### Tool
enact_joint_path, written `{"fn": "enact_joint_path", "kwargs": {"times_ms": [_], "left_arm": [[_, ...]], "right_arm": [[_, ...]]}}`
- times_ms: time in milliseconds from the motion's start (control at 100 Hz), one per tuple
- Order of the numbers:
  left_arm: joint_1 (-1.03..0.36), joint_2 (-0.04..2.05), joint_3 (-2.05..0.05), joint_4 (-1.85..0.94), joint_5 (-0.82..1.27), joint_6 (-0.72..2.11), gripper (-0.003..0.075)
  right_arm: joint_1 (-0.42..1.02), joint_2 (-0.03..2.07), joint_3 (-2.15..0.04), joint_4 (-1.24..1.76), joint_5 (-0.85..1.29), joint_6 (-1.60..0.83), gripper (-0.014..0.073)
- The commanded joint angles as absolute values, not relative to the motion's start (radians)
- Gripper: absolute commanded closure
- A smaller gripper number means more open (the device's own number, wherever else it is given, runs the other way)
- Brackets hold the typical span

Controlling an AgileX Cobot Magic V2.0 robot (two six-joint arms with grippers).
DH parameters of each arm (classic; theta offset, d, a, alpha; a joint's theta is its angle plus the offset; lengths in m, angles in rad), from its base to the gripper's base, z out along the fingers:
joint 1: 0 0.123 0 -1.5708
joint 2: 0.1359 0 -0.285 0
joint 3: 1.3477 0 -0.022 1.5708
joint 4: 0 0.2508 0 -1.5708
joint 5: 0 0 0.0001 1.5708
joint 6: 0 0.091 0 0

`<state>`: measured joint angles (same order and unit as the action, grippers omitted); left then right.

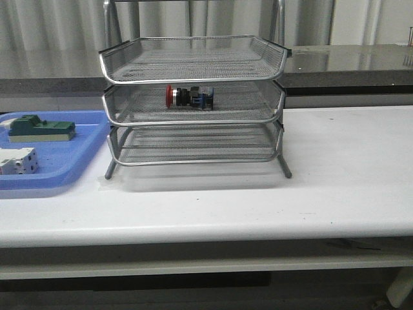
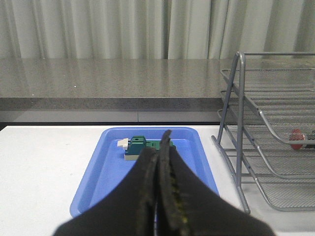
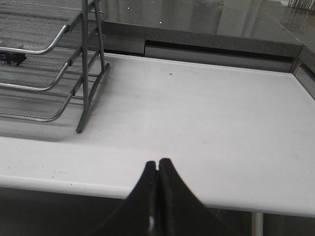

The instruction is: Place button on rack with both arms

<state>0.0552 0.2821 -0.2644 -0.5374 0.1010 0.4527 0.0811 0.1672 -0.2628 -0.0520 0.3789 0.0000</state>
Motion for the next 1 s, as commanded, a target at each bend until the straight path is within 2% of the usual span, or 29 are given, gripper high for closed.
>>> {"fn": "enact_joint_path", "kwargs": {"times_ms": [0,250,440,990], "left_arm": [[0.052,0.289,-0.293,-0.549,0.039,0.443,0.0741],[0.052,0.289,-0.293,-0.549,0.039,0.443,0.0741],[0.052,0.289,-0.293,-0.549,0.039,0.443,0.0741],[0.052,0.289,-0.293,-0.549,0.039,0.443,0.0741]], "right_arm": [[0.077,0.128,-0.231,-0.067,0.227,0.000,0.0659],[0.077,-0.029,-0.056,-0.058,0.125,0.000,0.0659],[0.077,-0.026,0.023,-0.046,0.051,0.000,0.0659],[0.077,-0.026,0.028,-0.046,0.030,0.000,0.0659]]}}
